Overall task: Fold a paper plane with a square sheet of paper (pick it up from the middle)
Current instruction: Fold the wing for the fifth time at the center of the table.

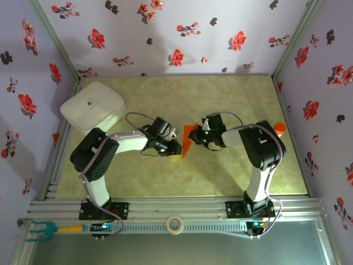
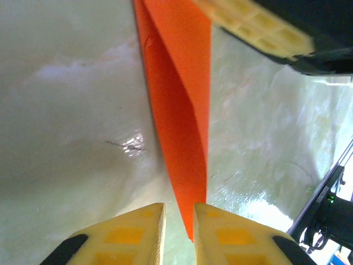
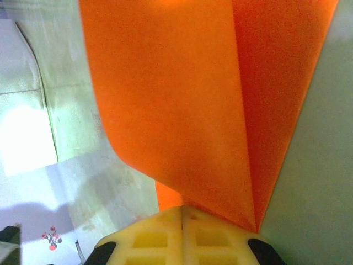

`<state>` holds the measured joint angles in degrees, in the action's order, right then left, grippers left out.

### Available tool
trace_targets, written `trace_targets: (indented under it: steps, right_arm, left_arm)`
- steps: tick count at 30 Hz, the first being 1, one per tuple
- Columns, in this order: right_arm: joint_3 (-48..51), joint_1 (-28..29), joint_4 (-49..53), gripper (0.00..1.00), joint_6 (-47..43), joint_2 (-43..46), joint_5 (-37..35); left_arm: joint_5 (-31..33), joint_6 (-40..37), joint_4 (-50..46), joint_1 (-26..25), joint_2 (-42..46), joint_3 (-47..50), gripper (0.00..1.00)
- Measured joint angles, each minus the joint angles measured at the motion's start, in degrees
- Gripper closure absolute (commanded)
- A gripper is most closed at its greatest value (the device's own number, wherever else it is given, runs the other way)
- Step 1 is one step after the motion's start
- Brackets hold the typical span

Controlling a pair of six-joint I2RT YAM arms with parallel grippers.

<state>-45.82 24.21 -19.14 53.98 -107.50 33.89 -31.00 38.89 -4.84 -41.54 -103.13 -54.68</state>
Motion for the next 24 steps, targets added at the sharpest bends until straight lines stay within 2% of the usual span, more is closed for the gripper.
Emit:
trace_targets:
  steps: [7,14,24]
  right_arm:
    - [0.0,0.0,0.02,0.98,-0.02,0.0,0.0]
    - [0.0,0.0,0.02,0.98,0.0,0.0,0.0]
    - [0.0,0.0,0.02,0.98,0.0,0.0,0.0]
  left_arm:
    - [-0.98,1.25,4.26,0.02,2.67,0.39,0.97]
    - [-6.75,1.44,5.53,-1.27,-0.44,-5.81,0.99]
    - [-8.04,1.14,3.45,-2.84,-8.46,-10.71,0.98]
